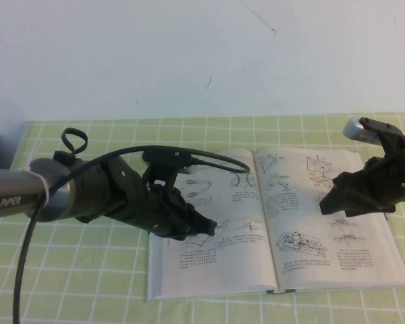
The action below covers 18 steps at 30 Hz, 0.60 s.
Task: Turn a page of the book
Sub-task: Open the closed book
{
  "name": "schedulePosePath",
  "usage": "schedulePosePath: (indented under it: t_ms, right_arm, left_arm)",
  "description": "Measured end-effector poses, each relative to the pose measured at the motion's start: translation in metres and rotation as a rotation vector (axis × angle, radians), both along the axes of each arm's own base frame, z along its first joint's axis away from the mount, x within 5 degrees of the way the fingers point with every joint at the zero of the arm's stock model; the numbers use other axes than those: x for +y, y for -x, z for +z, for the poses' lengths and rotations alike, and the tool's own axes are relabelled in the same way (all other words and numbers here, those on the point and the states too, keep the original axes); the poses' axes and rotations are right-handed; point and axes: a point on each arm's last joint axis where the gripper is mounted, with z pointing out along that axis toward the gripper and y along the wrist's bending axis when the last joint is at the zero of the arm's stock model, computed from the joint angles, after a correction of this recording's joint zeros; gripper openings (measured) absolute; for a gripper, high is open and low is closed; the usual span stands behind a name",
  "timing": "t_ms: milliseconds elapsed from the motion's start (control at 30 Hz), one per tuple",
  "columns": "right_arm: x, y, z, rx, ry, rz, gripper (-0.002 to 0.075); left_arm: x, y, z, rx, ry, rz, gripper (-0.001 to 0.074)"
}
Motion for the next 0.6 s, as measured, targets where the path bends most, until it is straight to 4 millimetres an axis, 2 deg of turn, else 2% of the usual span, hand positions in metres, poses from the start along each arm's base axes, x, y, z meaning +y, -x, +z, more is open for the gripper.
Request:
schedulePosePath:
  t_ms: [233,333,467,600]
  right_arm:
    - [-0.001,0.0,0.0,-0.007,0.017,0.019,0.0419]
    - [-0.004,-0.003,0.005,-0.025,0.07,0.081,0.0367]
    - [-0.011,-0.005,0.019,-0.043,0.173,0.127,0.0283]
    - [-0.018,-0.004,0.023,-0.024,0.247,0.114,0.0279]
  left_arm:
    - [0.002,0.002,0.017,-0.049,0.006,-0.021,-0.0004]
    - [0.003,0.004,0.031,-0.085,0.019,-0.026,-0.0004]
    - [0.004,0.004,0.038,-0.113,0.025,-0.02,-0.0004]
    - [0.004,0.001,0.038,-0.134,0.025,-0.004,-0.0004]
